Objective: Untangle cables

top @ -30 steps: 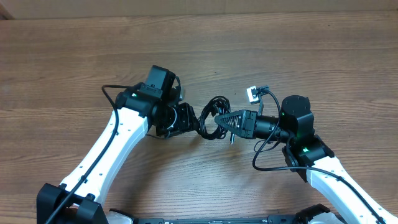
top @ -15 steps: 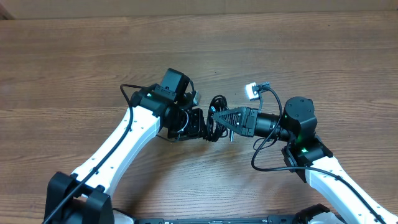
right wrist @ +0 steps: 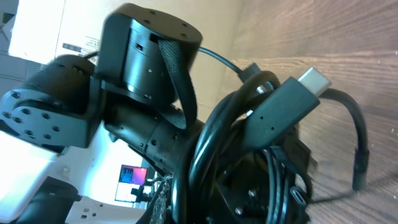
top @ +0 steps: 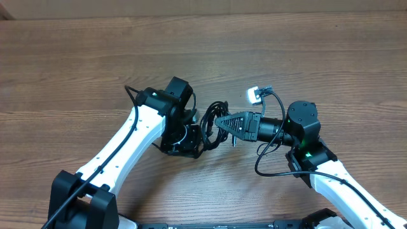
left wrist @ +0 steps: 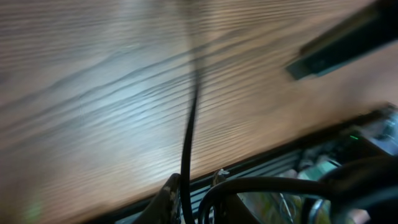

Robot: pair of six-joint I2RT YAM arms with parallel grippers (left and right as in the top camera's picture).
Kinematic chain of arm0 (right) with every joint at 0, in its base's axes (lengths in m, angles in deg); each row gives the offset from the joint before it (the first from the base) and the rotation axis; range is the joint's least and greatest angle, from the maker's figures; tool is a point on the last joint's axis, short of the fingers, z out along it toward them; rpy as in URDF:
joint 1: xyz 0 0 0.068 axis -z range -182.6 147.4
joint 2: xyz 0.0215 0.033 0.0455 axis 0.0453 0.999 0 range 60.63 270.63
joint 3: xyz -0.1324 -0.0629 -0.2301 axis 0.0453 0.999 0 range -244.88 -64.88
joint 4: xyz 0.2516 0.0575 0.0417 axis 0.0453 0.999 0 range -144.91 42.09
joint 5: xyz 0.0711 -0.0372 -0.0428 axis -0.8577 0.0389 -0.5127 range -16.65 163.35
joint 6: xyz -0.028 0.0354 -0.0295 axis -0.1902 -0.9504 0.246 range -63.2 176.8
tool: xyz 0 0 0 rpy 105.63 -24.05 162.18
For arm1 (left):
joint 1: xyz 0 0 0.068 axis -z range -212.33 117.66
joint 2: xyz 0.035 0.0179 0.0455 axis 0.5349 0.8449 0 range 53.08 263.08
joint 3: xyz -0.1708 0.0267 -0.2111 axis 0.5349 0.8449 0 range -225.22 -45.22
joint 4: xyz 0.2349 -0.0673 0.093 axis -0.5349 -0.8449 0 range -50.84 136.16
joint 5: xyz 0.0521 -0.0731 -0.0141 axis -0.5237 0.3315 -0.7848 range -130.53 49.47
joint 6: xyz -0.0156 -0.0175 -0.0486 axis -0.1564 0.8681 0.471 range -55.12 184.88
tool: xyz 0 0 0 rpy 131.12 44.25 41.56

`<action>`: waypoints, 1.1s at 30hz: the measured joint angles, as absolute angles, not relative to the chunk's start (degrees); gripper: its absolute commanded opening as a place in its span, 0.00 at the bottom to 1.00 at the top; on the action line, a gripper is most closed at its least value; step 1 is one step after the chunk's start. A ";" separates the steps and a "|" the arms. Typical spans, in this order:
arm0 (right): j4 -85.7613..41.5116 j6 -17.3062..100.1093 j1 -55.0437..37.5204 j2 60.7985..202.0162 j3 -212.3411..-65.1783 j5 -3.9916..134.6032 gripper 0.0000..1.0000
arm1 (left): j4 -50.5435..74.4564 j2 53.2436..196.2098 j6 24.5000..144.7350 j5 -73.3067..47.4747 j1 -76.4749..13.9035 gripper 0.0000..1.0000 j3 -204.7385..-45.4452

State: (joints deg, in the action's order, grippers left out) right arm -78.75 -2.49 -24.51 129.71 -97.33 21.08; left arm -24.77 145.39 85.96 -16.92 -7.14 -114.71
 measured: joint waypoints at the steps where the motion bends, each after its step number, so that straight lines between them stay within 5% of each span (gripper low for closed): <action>1: -78.66 -2.49 -24.66 129.82 -97.31 21.14 0.04 | -25.15 145.39 86.68 -17.86 -7.49 0.18 -114.73; 5: -78.61 -2.36 -24.77 130.02 -97.31 22.41 0.04 | -23.99 145.37 89.15 -19.60 -9.26 0.26 -114.97; 12: -78.37 -1.88 -24.77 130.15 -97.31 24.16 0.04 | -23.24 145.35 94.88 -20.85 -12.37 0.16 -115.17; 16: -80.34 -2.07 -23.57 129.69 -97.55 25.30 0.04 | -29.76 145.90 99.21 -32.59 -17.37 0.16 -113.77; 21: -80.38 -2.03 -22.94 129.36 -97.55 26.96 0.04 | -28.47 146.46 103.91 -38.07 -23.03 0.29 -112.70; 27: -77.56 -1.90 -22.94 129.36 -97.61 28.42 0.04 | -16.69 146.49 99.19 -23.41 -23.34 0.49 -112.68; 33: -74.85 -1.90 -22.94 129.36 -97.61 29.86 0.04 | -10.98 146.49 96.21 -7.93 -23.34 0.54 -112.66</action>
